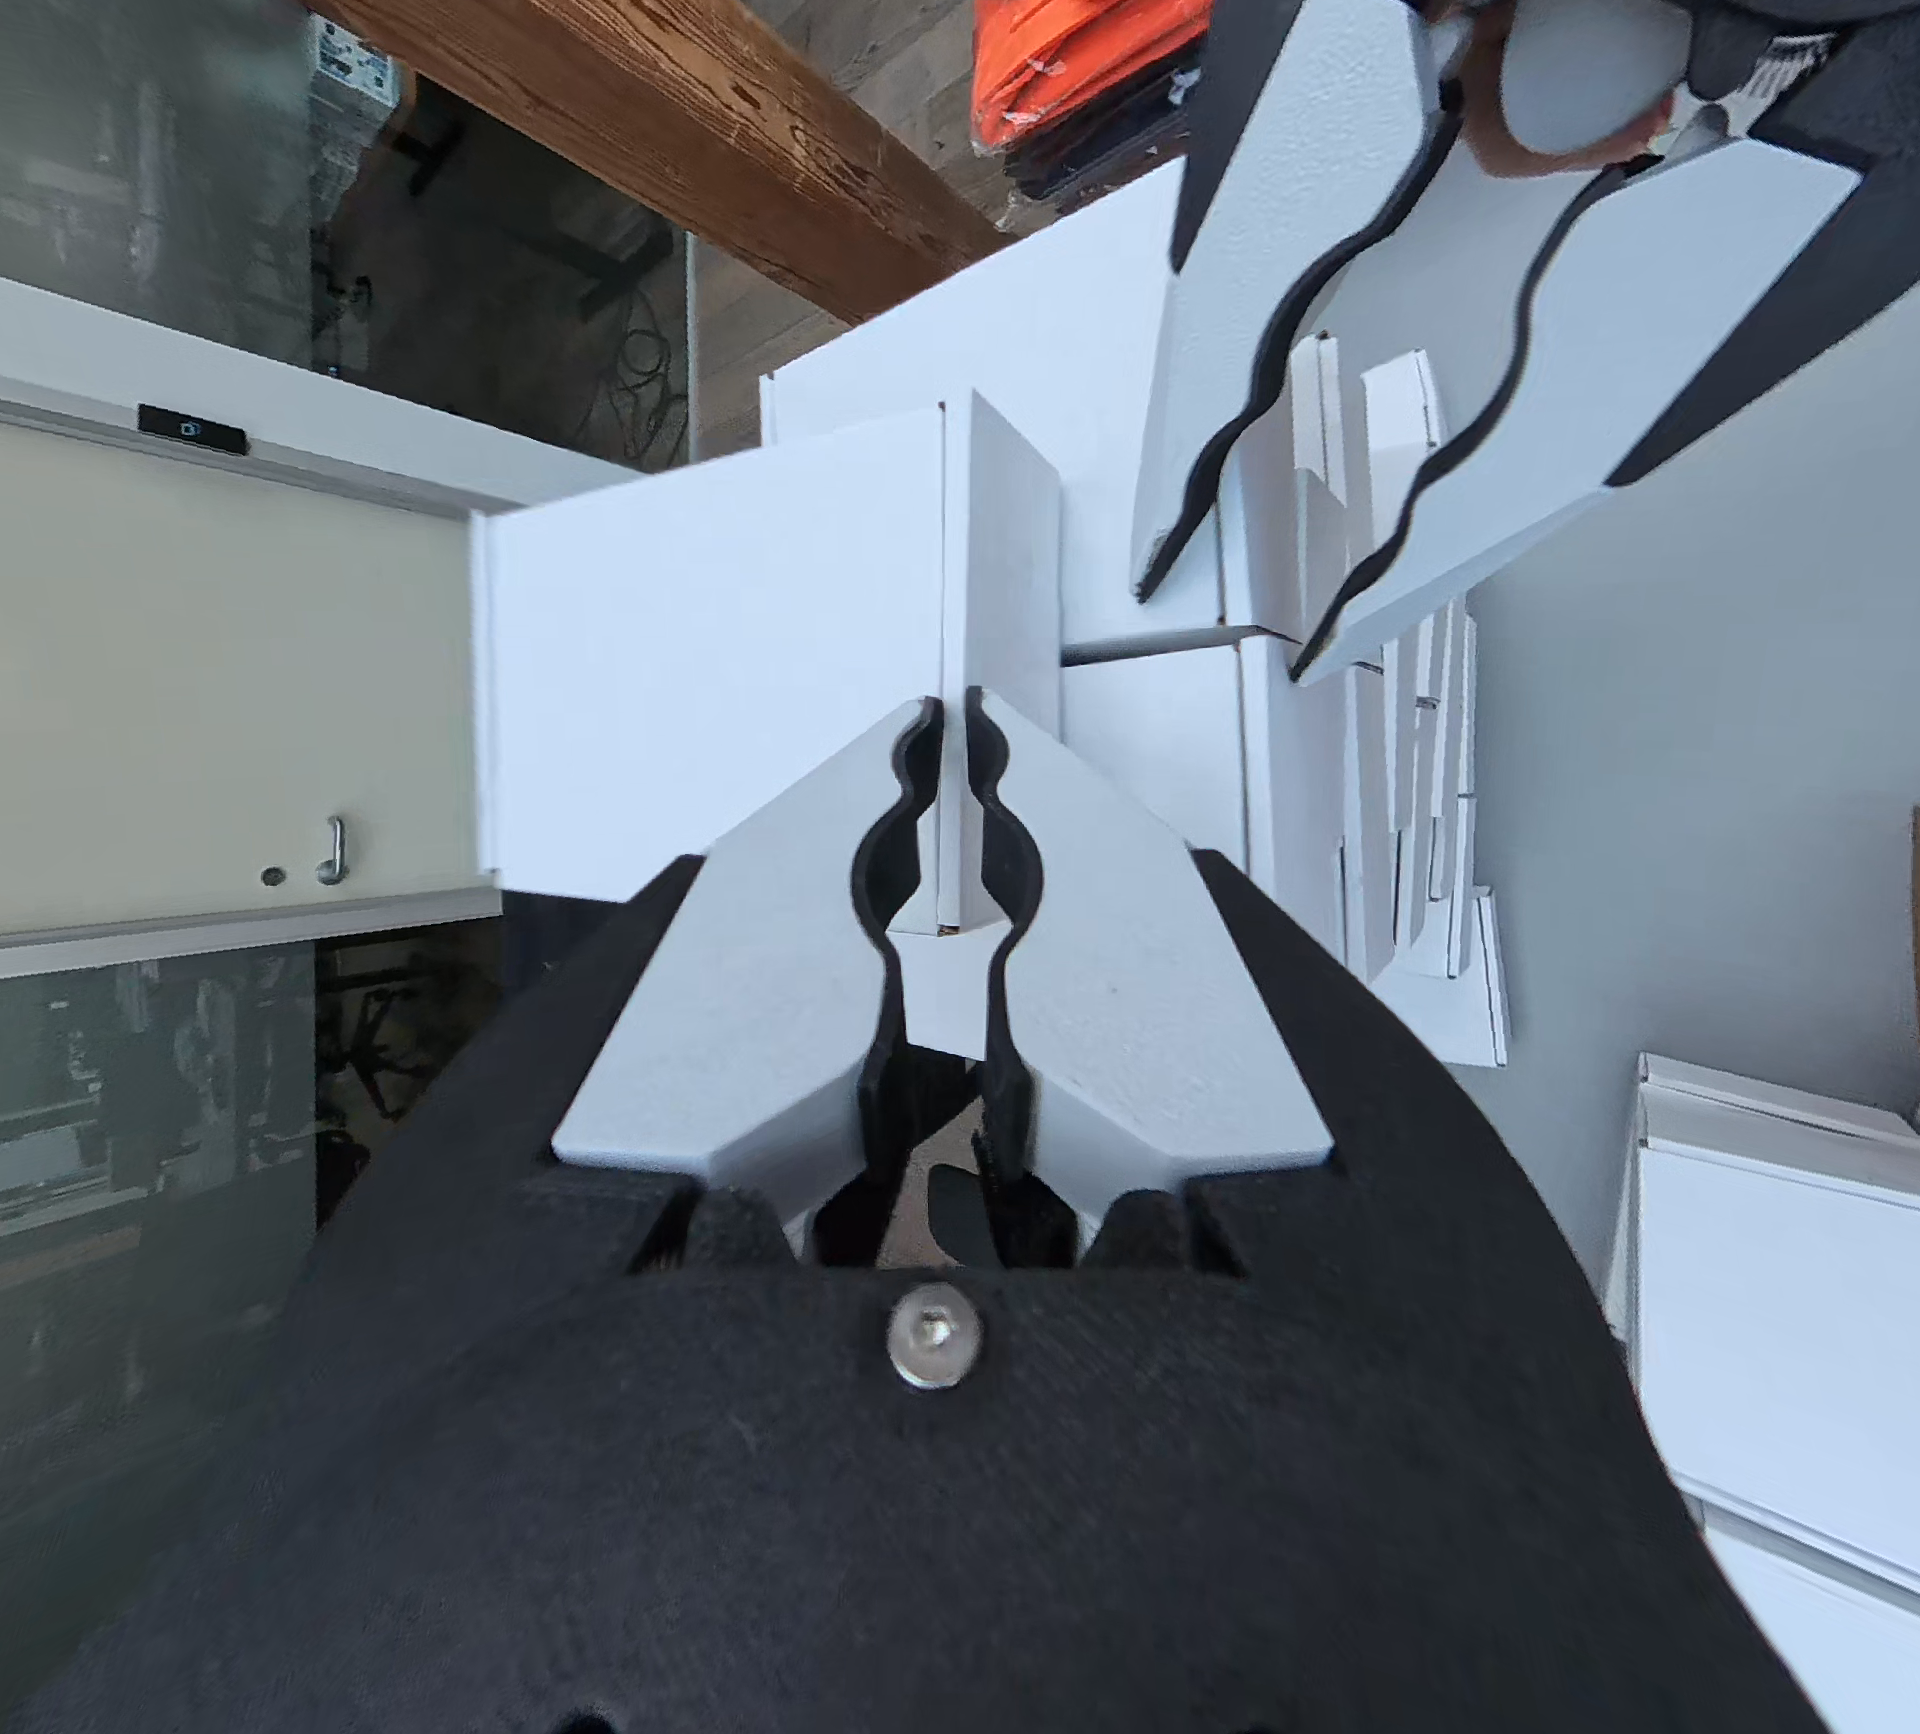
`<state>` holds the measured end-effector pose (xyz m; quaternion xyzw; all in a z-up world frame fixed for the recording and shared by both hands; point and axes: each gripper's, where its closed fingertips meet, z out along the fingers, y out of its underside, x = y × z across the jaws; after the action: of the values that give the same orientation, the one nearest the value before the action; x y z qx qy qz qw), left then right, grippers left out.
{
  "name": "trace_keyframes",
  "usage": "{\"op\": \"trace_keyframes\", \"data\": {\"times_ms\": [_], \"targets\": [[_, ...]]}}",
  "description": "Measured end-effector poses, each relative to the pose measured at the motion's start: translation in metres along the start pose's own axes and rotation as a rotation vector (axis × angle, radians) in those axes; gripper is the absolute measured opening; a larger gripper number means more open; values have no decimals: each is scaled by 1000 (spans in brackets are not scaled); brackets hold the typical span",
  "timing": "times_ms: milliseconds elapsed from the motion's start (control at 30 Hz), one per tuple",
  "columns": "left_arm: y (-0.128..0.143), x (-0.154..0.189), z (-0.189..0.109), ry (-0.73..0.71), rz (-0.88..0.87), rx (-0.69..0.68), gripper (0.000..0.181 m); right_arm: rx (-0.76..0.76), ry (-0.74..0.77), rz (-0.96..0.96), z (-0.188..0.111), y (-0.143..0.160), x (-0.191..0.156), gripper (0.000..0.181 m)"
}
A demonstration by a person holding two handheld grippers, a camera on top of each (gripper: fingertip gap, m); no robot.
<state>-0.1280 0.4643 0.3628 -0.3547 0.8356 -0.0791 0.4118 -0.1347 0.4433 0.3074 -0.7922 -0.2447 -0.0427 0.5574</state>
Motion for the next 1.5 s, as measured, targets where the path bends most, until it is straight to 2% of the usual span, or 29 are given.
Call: {"op": "trace_keyframes", "data": {"times_ms": [133,200,267,300,333,400,500,600,667,733,867,967,1133,1167,1233,1267,1333,1400,1500], "targets": [[-7,-16,2,42,-118,54,1,1,1,-3,0,0,0,34],[-28,-56,-13,-17,-257,234,1,1,-1,2,0,0,1,34],[-39,-111,-30,-75,-484,420,7,3,-3,2,0,0,0,35],[-32,-133,-27,-88,-562,436,16,3,-2,3,0,0,0,34],[-17,-152,-15,-118,-622,384,23,3,-3,6,0,0,0,34],[20,-172,20,-141,-677,209,18,1,-5,18,-1,0,1,34],[52,-165,67,-59,-682,26,10,3,-2,22,0,0,0,34],[56,-148,96,46,-667,-35,10,5,10,22,-1,0,0,35],[57,-141,107,74,-656,-54,0,8,16,16,-1,0,-1,35],[56,-139,108,85,-654,-55,0,16,20,15,-2,0,-1,35],[36,-133,97,128,-639,31,0,39,48,1,-3,1,2,34],[33,-129,92,101,-656,6,0,57,50,7,-4,1,1,33],[23,-117,83,144,-695,-14,0,52,63,-10,-3,1,1,33],[28,-122,82,101,-697,-25,0,52,63,-11,-3,1,1,33],[48,-137,80,-14,-722,-51,14,51,58,0,-3,1,0,33],[56,-138,79,-21,-765,-50,16,50,57,3,-3,0,0,34],[62,-135,77,27,-907,17,26,46,65,-8,-3,1,0,34],[57,-131,72,108,-1035,137,25,43,68,-20,-3,1,-1,35],[50,-139,64,125,-1138,358,35,52,63,-26,-3,0,-2,37]]}}
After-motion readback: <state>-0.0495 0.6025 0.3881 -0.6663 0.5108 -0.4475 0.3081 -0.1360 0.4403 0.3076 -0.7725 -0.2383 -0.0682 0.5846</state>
